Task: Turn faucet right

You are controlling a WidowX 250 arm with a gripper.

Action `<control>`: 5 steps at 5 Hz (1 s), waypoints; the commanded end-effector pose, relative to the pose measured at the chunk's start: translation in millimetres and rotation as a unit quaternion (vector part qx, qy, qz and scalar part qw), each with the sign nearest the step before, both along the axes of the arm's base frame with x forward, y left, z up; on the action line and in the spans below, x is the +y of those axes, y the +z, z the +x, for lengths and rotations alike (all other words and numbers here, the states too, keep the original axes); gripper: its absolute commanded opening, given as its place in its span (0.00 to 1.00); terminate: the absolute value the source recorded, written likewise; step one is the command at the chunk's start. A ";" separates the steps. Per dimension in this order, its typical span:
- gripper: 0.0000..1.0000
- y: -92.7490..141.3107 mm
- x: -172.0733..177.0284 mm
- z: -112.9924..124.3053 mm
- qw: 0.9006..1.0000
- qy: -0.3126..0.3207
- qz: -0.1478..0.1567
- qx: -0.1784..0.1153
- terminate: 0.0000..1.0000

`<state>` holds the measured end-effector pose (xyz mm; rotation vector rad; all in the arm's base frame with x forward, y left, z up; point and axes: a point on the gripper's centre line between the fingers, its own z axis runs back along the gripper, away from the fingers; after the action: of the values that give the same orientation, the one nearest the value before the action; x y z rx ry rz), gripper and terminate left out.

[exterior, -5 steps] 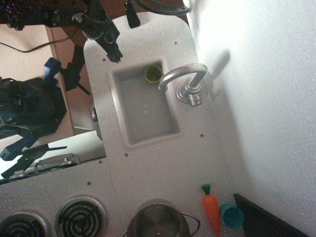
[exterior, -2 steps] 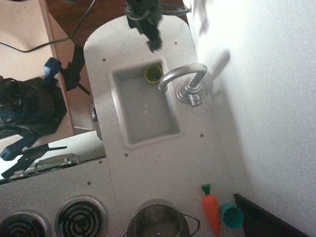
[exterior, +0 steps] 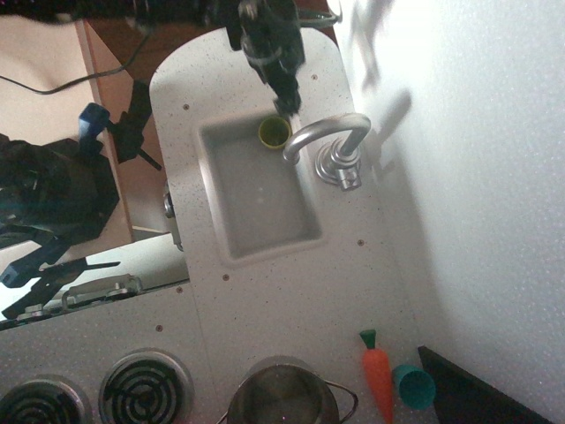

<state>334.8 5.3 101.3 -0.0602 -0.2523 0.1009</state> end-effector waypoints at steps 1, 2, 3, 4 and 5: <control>1.00 16.9 -38.0 3.3 0.998 -0.022 0.007 -0.059 0.00; 1.00 21.0 -48.4 -0.5 0.997 -0.024 0.007 -0.071 0.00; 1.00 19.4 -50.7 -0.5 0.997 -0.017 0.009 -0.081 0.00; 1.00 23.8 -56.7 -1.5 0.997 -0.019 0.007 -0.081 0.00; 1.00 19.3 -67.2 -6.0 0.997 -0.030 0.011 -0.074 0.00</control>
<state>326.5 -63.2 102.8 -0.0600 -0.3452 0.0448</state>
